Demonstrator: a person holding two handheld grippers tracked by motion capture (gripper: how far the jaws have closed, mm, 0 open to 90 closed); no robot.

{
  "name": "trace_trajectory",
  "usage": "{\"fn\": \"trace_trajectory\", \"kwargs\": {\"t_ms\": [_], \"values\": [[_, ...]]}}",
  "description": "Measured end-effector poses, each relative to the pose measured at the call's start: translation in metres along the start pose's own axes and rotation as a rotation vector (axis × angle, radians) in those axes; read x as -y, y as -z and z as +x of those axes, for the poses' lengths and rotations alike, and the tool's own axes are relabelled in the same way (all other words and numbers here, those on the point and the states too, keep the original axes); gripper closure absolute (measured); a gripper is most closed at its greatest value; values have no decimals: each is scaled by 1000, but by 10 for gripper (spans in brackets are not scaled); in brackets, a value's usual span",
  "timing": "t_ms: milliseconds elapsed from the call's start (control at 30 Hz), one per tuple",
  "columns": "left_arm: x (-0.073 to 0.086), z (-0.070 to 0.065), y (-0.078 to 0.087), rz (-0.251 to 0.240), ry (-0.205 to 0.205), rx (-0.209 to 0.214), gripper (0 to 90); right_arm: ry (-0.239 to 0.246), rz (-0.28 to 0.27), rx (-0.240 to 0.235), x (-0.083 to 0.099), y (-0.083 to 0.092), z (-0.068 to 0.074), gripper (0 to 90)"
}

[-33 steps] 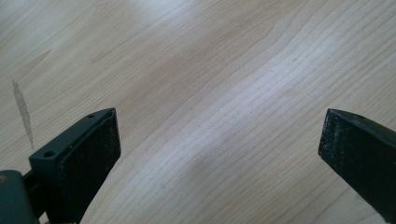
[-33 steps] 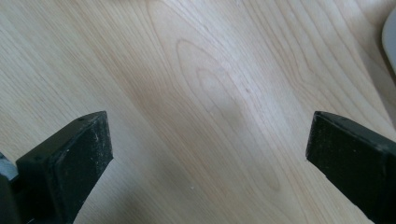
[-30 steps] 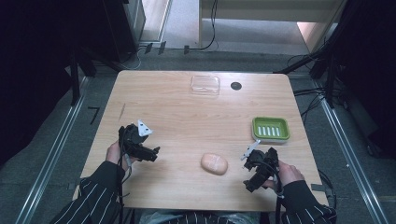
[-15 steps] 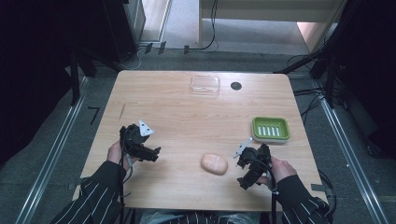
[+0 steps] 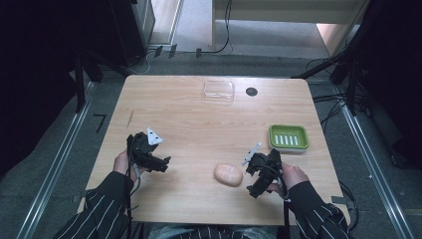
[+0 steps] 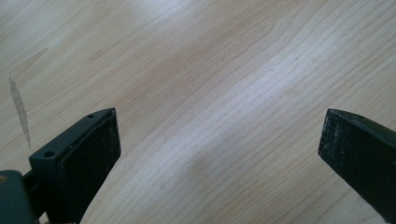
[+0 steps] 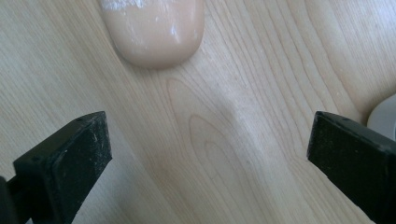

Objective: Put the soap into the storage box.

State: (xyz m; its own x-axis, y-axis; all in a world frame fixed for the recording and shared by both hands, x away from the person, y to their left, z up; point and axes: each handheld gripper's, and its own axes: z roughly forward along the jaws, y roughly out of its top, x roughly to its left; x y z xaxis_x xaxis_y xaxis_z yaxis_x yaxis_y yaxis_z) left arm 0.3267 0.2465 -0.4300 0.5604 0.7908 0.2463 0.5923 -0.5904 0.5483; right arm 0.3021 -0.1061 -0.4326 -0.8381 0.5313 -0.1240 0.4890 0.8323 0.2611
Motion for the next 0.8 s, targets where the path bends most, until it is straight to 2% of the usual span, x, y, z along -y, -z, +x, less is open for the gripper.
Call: {"fn": "trace_trajectory", "kwargs": {"t_ms": [267,533,800], "values": [[0,2,-2,-1,6,4,0,21,-6,-13,-15,-2,2,0],[-1,1,-1,-3,2,1,0,63,-12,-31,-35,-3,6,0],[-1,-1,1,-8,-2,0,0,95,-15,-42,-45,-3,8,0]]}}
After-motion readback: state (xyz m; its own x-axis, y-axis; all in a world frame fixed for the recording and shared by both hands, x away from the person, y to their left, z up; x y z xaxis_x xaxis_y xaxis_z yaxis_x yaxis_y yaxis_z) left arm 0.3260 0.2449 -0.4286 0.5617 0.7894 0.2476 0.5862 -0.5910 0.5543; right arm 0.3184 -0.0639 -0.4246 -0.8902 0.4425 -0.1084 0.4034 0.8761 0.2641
